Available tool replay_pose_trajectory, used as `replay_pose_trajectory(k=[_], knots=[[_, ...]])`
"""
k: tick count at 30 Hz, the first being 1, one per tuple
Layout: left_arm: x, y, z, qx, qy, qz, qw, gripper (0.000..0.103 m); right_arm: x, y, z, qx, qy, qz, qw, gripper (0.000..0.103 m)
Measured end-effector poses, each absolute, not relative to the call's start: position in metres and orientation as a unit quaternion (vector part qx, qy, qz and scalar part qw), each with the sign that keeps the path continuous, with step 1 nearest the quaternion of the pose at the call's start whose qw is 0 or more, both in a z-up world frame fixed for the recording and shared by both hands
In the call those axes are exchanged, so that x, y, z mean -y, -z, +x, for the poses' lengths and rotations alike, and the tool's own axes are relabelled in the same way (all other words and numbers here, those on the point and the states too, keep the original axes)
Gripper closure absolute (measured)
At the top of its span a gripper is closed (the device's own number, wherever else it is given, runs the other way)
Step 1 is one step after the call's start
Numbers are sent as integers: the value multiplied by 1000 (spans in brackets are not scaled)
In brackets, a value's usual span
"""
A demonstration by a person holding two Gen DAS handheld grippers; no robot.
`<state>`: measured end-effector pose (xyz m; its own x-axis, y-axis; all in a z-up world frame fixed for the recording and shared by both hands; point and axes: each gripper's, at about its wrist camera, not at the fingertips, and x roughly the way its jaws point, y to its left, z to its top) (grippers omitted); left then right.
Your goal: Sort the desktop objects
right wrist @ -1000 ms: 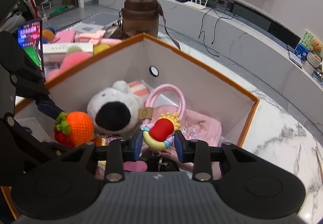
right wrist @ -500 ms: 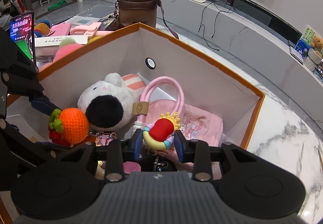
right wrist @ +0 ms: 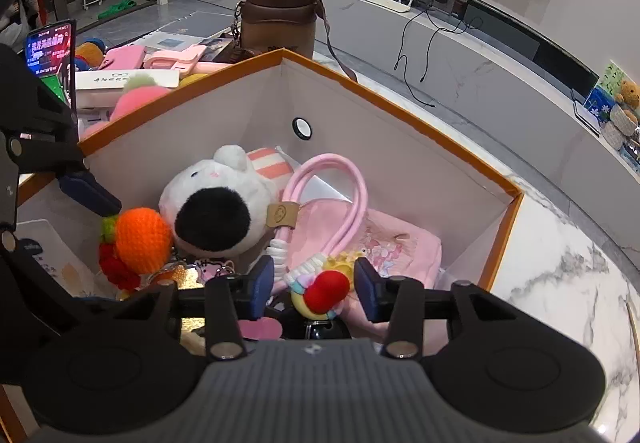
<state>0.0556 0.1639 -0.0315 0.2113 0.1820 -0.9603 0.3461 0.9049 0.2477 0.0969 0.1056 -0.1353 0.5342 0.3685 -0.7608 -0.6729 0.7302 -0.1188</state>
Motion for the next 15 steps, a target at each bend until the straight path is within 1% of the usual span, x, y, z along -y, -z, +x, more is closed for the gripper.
replay_pose_trajectory(k=[4, 5, 6, 7, 15], knots=[[-166, 29, 54, -629, 46, 206, 748, 24, -105, 134, 94, -371, -307, -206, 852, 52], [-166, 27, 54, -629, 45, 203, 749, 24, -105, 133, 93, -370, -307, -207, 852, 50], [-166, 25, 53, -628, 45, 202, 750, 24, -105, 132, 91, -367, -305, -209, 854, 45], [-166, 23, 52, -626, 44, 202, 752, 24, -105, 131, 90, -364, -305, -209, 855, 44], [-162, 2, 51, -607, 34, 211, 765, 24, -94, 108, 78, -334, -304, -199, 870, 44]])
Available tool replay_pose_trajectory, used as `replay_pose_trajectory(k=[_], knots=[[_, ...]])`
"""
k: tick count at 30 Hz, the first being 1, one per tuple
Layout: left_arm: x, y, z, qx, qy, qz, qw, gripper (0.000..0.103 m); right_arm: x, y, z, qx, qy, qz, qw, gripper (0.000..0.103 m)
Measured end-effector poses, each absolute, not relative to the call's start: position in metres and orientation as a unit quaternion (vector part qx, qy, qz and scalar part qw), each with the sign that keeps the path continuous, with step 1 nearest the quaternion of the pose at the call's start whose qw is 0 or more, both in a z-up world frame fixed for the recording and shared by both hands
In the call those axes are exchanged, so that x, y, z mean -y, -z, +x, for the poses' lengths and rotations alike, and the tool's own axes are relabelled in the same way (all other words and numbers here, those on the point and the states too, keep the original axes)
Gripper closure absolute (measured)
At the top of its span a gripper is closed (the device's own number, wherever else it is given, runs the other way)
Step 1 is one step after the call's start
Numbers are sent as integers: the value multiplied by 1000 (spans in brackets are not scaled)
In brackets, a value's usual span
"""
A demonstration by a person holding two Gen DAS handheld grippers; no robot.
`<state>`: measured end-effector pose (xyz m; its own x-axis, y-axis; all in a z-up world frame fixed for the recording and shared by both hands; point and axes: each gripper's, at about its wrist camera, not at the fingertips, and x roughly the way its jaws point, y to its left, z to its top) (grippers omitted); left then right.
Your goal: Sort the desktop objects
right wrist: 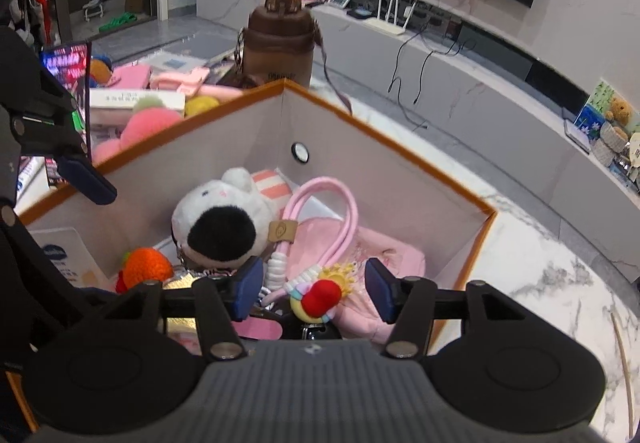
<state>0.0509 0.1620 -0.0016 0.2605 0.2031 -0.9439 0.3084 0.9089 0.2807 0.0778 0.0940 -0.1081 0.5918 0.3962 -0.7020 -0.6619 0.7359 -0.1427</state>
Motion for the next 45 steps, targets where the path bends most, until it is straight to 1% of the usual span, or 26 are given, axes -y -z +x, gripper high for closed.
replay_pose_trajectory(k=[4, 10, 13, 17, 21, 26, 29, 35, 39, 41, 42, 44, 45], knots=[[-152, -12, 45, -593, 31, 217, 775, 22, -86, 93, 67, -316, -308, -192, 877, 44], [-141, -35, 27, -559, 27, 196, 805, 21, -76, 76, 50, -295, -315, -187, 882, 44], [-136, -44, 10, -531, 16, 197, 824, 20, -72, 69, 40, -284, -317, -188, 885, 44], [-134, -49, -12, -504, 15, 177, 846, 20, -68, 62, 23, -272, -328, -194, 884, 44], [-125, -52, -34, -478, 12, 179, 860, 20, -63, 57, 7, -267, -342, -196, 879, 43], [-122, -60, -57, -449, 18, 132, 883, 20, -55, 50, -10, -257, -346, -190, 882, 42], [-124, -58, -64, -434, 8, 126, 892, 16, -50, 49, -17, -255, -345, -185, 884, 42], [-136, -35, -69, -417, -1, 99, 904, 15, -38, 51, -23, -259, -340, -184, 885, 42], [-146, -29, -75, -380, 22, 53, 923, 15, -28, 54, -23, -264, -334, -178, 887, 42], [-147, -29, -78, -358, 27, 49, 932, 15, -23, 56, -24, -268, -332, -171, 888, 42], [-146, -29, -79, -352, 30, 54, 934, 15, -21, 57, -24, -269, -329, -166, 890, 41], [-142, -26, -81, -340, 35, 70, 937, 15, -15, 61, -22, -275, -324, -148, 893, 32], [-140, -25, -83, -334, 36, 76, 939, 15, -10, 63, -21, -280, -323, -133, 894, 24]])
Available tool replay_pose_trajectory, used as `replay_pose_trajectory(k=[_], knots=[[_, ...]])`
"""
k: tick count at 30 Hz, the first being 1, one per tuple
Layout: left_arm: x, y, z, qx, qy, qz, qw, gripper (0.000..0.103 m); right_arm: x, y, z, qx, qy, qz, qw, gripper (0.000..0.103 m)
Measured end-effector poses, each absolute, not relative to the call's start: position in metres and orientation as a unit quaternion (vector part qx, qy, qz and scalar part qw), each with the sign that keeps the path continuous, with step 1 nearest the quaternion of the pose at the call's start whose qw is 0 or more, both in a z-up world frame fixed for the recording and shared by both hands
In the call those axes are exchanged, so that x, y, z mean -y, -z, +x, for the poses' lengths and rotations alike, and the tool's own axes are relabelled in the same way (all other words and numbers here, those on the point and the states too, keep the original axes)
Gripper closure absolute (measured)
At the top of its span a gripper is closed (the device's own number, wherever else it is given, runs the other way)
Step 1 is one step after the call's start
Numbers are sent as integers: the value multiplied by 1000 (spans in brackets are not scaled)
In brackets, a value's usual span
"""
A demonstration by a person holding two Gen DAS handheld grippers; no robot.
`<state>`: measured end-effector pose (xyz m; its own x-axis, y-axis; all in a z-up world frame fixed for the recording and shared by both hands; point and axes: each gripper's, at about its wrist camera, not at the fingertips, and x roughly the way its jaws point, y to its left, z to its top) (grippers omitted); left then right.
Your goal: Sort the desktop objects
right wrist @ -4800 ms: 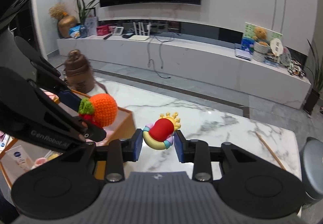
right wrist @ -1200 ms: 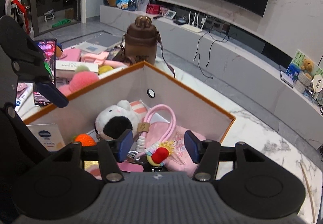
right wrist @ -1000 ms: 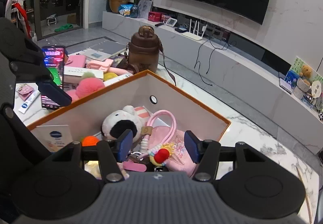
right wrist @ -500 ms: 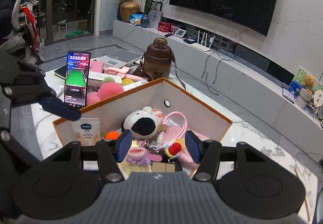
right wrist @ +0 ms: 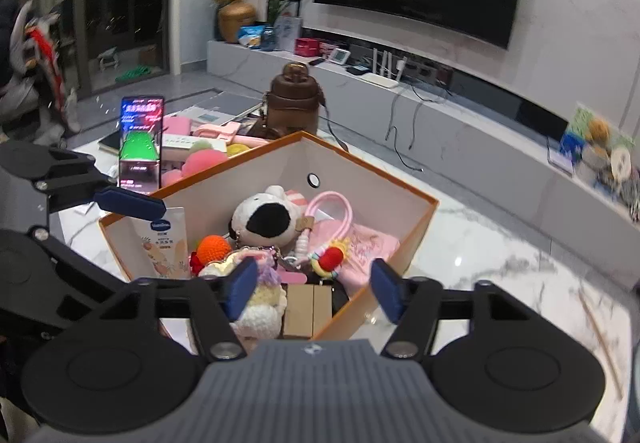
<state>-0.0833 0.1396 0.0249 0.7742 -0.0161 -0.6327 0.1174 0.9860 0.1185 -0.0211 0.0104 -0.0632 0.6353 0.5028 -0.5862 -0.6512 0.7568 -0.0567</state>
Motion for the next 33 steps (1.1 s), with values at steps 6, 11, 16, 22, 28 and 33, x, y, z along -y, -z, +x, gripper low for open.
replay_pose_trajectory(k=[6, 11, 16, 22, 28, 33], knots=[[-131, -23, -93, -315, 37, 103, 943, 14, 2, 71, -18, -301, -301, -101, 899, 18], [-144, -28, -88, -323, 25, 45, 945, 14, 14, 60, -20, -294, -285, -72, 909, 7], [-154, -26, -83, -340, -18, 9, 940, 13, 24, 58, -26, -303, -263, -51, 915, 1], [-163, -30, -81, -349, -49, -33, 935, 13, 26, 60, -35, -297, -223, -46, 927, 1], [-176, -31, -79, -362, -38, -111, 925, 13, 19, 64, -40, -272, -199, -74, 939, 1], [-173, -33, -80, -356, -52, -97, 928, 11, 17, 70, -36, -268, -189, -64, 942, 1]])
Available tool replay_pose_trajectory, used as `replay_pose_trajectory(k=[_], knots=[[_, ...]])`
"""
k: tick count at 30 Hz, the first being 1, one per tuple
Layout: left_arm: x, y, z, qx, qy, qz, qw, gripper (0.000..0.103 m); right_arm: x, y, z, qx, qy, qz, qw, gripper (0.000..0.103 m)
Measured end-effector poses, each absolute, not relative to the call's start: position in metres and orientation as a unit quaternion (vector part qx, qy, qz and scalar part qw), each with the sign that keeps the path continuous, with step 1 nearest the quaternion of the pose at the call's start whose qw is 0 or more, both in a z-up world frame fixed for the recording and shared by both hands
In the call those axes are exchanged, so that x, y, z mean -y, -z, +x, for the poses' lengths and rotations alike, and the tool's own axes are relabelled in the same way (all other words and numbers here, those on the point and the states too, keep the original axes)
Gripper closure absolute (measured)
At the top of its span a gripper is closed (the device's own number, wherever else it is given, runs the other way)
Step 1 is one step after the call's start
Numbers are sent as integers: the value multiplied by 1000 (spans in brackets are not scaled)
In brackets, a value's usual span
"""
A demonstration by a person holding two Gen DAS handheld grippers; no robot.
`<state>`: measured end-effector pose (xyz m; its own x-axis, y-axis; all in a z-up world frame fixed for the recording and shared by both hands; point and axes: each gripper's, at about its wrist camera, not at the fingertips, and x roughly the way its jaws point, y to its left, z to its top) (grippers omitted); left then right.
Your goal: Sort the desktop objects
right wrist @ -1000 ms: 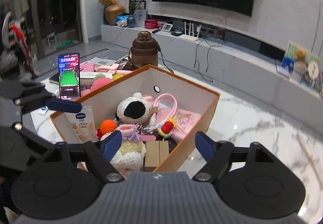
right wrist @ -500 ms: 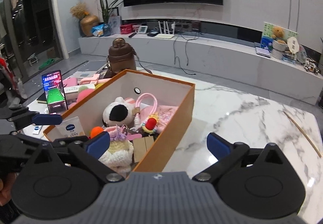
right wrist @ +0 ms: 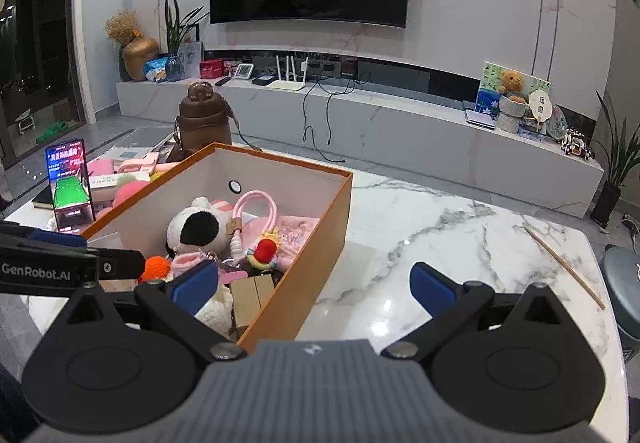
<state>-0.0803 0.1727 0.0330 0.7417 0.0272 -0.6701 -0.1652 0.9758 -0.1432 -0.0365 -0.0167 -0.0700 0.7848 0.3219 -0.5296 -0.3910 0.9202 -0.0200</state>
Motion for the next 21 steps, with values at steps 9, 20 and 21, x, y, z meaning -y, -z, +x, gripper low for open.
replay_pose_trajectory(k=[9, 20, 21], knots=[[-173, -32, -76, -352, -87, -83, 928, 9, 1, 95, -31, -275, -182, -40, 943, 1], [-172, -30, -70, -360, -102, -81, 924, 6, -19, 96, -28, -275, -198, -47, 940, 1], [-170, -30, -69, -358, -103, -81, 925, 6, -19, 95, -27, -275, -196, -47, 940, 1]])
